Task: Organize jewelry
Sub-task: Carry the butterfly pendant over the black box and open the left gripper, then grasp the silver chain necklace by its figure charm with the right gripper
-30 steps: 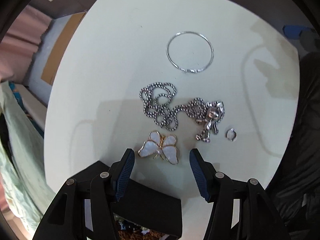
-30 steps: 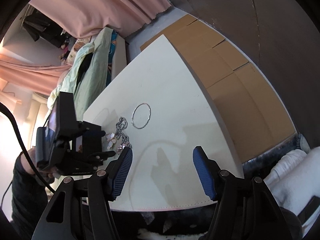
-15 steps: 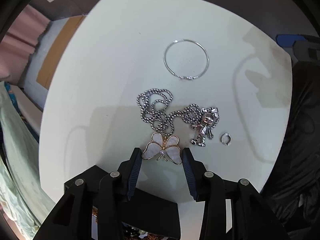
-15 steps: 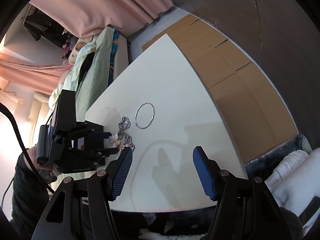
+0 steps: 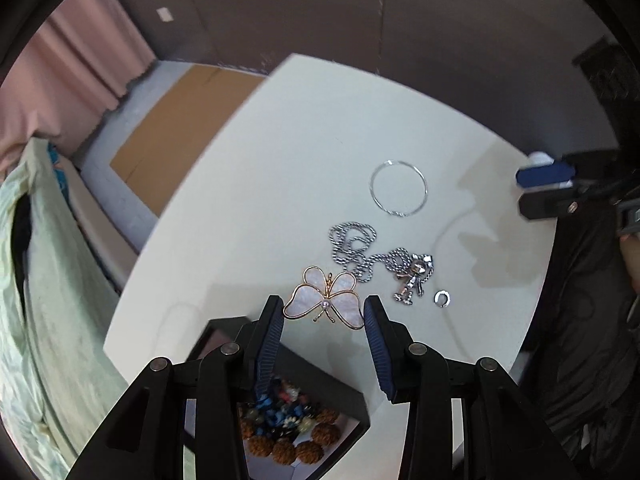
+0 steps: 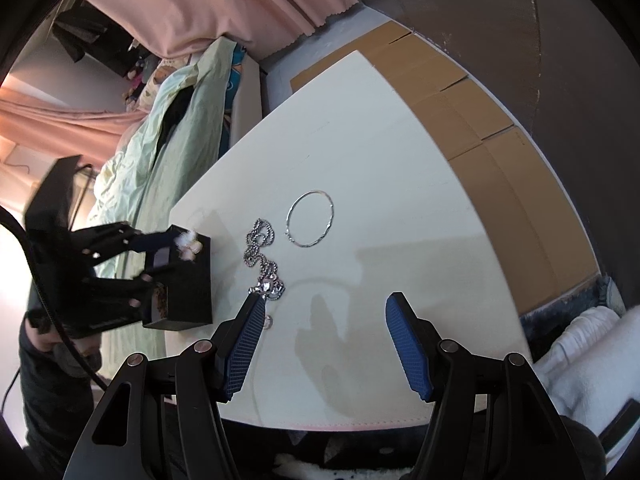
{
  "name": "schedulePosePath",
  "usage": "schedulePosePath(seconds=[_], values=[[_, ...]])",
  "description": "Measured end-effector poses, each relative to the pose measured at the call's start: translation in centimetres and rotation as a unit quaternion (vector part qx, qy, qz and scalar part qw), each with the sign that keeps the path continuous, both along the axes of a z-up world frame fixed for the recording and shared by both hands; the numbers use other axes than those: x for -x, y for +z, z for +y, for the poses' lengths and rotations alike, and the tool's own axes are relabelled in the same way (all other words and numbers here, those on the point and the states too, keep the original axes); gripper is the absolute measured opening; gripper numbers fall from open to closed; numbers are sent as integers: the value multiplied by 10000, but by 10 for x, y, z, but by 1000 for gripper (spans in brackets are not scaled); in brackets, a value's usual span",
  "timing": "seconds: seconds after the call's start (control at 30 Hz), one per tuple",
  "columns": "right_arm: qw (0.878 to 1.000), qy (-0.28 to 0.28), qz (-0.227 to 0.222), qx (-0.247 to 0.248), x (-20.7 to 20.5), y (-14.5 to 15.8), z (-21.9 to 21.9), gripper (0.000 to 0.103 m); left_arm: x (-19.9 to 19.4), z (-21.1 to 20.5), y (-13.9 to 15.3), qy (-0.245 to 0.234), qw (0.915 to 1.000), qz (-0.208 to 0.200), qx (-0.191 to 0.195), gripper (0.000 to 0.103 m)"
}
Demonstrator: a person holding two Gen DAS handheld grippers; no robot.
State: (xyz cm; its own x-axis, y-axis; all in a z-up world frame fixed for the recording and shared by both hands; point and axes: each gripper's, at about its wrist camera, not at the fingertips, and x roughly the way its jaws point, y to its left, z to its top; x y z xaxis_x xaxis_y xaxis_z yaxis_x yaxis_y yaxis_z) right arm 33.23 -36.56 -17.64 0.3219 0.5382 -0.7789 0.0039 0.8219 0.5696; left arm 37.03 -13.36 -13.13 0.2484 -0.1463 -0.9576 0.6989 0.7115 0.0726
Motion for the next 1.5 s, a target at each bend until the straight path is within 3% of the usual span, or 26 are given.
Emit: schedulePosePath(seconds=[0.27, 0.5, 0.77, 1.1, 1.3, 1.5], values=[[9998, 117, 89, 120, -7, -4, 17, 64, 2, 33, 24, 810, 9945, -240, 621, 43], [9995, 153, 180, 204, -12, -9, 27, 64, 15, 65, 38, 1411, 9806, -488, 1267, 43], [9995, 217, 156, 184, -15, -9, 40, 64, 24, 103, 25, 2064, 9611, -496, 1766, 43], [9989, 198, 200, 369, -23, -14, 54, 64, 29, 122, 13, 2191, 9529, -481, 2040, 44], [9981, 299, 184, 500, -28, -16, 66, 64, 33, 131, 19, 2234, 9458, -546, 2291, 62], [9976, 339, 98, 589, -32, -16, 74, 63, 40, 147, 30, 2413, 9357, -786, 2451, 63]])
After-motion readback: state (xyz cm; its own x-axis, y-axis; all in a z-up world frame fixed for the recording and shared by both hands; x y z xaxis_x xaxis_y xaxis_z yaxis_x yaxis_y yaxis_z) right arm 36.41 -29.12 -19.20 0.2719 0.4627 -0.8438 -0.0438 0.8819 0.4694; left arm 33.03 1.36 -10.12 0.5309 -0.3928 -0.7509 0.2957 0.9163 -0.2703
